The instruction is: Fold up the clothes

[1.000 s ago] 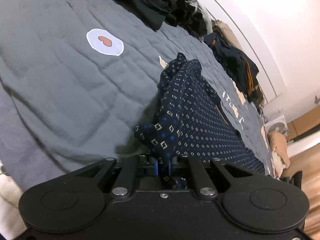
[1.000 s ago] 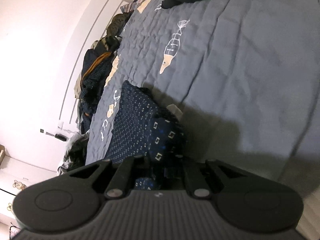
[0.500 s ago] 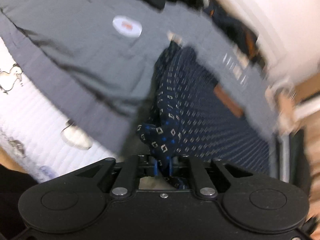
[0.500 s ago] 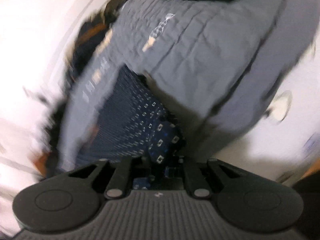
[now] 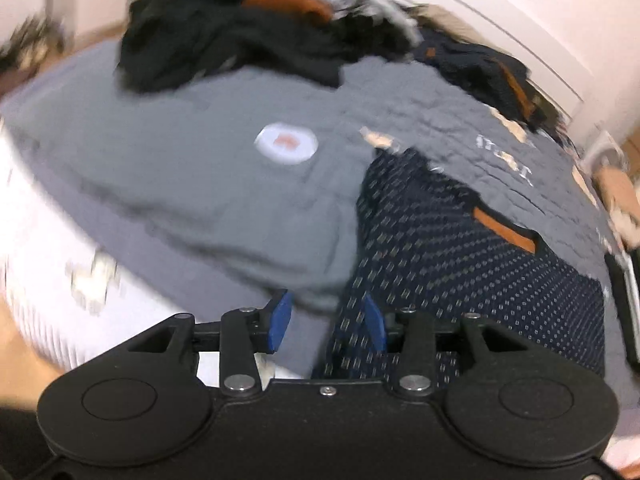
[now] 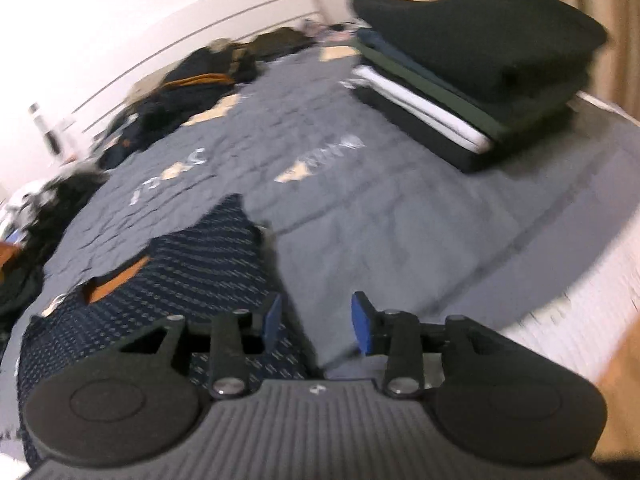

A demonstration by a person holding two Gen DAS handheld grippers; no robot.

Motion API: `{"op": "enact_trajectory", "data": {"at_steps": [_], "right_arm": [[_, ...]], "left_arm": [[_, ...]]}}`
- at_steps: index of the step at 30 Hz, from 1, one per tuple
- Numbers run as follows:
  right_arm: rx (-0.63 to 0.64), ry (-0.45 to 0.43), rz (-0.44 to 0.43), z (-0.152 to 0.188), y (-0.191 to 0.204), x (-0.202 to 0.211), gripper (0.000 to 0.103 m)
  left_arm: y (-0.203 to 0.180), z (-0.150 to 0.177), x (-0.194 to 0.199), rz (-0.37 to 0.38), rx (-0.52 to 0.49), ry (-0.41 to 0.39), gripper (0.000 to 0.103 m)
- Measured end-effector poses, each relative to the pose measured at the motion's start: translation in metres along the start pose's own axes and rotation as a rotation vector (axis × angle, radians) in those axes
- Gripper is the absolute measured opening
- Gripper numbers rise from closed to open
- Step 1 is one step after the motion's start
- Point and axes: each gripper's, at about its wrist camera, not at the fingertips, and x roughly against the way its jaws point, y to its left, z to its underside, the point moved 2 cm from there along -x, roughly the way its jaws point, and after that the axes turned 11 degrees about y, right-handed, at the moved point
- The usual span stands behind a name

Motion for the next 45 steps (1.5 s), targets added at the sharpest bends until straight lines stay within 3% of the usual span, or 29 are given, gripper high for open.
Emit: {"op": "enact_trajectory", "data": {"at_steps": [4, 10, 17, 24, 36, 37, 39, 40, 45], "right_arm": [[0.082, 0.001, -0.037, -0.028, 0.026, -0.021, 0.043], [0.208, 0.047, -0.109, -0.054, 0.063, -0.057, 0.045], [0.316, 0.063, -0.097, -0.076, 0.081, -0.089, 0.046], [0.312, 0.072, -0.096, -0.09, 0.076, -0.114, 0.047], [0.331, 0.101, -0.076, -0.09, 0.08, -0.137, 0.047], [0.327, 0.104, -0.08, -0.09, 0.08, -0.138, 0.047], [0.313, 0.111, -0.092, -0.09, 0.08, -0.14, 0.047], [0.309, 0.112, -0.093, -0.091, 0.08, -0.141, 0.047], [0.329, 0.108, -0.083, -0.091, 0.086, -0.148, 0.047]], "left_arm": [[-0.033, -0.026, -0.01, -0.047, -0.183, -0.029, 0.041], [-0.066, -0.054, -0.036, -0.05, -0.314, -0.076, 0.046], [-0.085, -0.08, -0.073, -0.064, -0.388, -0.097, 0.048], [-0.096, -0.102, -0.109, -0.046, -0.397, -0.096, 0.048], [-0.103, -0.105, -0.143, -0.061, -0.42, -0.06, 0.05], [-0.102, -0.105, -0.143, -0.055, -0.417, -0.058, 0.05], [-0.1, -0.107, -0.144, -0.042, -0.407, -0.045, 0.038], [-0.1, -0.107, -0.144, -0.038, -0.404, -0.032, 0.018], [-0.094, -0.11, -0.144, -0.02, -0.349, -0.022, 0.015]]}}
